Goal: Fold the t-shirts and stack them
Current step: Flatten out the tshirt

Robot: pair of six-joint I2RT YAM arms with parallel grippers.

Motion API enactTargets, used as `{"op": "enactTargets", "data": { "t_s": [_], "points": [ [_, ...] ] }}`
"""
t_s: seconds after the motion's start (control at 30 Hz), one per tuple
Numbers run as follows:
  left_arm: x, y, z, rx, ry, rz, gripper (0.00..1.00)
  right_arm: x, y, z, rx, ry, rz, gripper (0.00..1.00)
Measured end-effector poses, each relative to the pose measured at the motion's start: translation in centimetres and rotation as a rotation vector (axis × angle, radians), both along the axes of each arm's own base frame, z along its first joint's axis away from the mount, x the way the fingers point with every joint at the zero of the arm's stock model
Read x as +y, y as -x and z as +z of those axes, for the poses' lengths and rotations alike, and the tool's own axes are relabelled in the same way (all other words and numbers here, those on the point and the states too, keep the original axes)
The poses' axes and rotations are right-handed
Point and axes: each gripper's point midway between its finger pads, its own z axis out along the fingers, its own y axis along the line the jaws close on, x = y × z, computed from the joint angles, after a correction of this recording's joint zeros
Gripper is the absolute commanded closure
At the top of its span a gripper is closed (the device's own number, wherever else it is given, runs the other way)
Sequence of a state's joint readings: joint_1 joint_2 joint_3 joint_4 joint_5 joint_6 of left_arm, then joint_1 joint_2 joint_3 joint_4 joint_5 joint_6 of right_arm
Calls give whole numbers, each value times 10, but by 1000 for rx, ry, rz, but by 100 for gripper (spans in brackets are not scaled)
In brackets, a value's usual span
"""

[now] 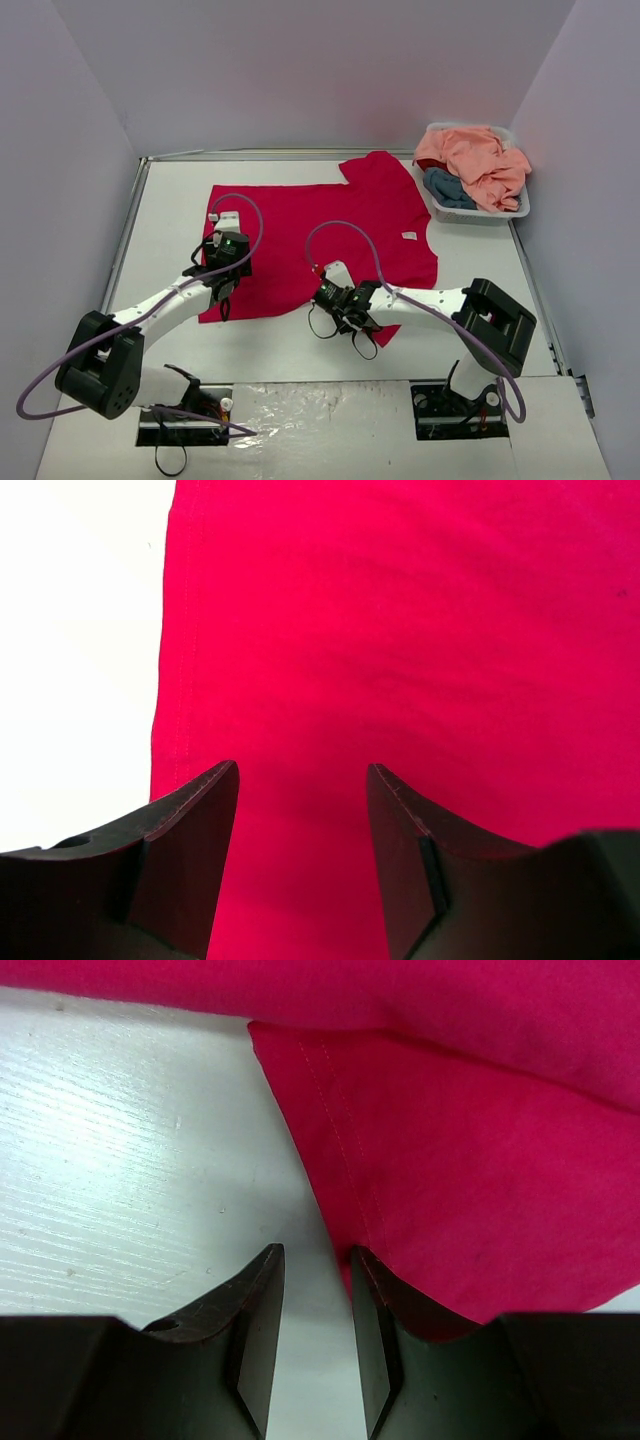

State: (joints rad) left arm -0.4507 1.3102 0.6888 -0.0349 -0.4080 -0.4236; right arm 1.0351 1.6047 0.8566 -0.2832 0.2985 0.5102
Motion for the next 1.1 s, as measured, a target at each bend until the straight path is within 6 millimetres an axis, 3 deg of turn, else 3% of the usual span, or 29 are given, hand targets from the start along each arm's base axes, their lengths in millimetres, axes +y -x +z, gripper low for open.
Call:
{"op": "enactTargets", "data": {
  "t_s": [0.17, 0.5, 1.1],
  "points": [
    [-1, 0, 0, 1, 3, -3, 48, -1, -1, 0, -6, -1, -14, 71],
    [-2, 0, 0, 3, 7, -8, 47, 2, -1, -3, -4, -18, -55, 82],
    [-3, 0, 1, -1, 15, -14, 47, -11, 15, -1, -4, -43, -122, 83]
  ]
}}
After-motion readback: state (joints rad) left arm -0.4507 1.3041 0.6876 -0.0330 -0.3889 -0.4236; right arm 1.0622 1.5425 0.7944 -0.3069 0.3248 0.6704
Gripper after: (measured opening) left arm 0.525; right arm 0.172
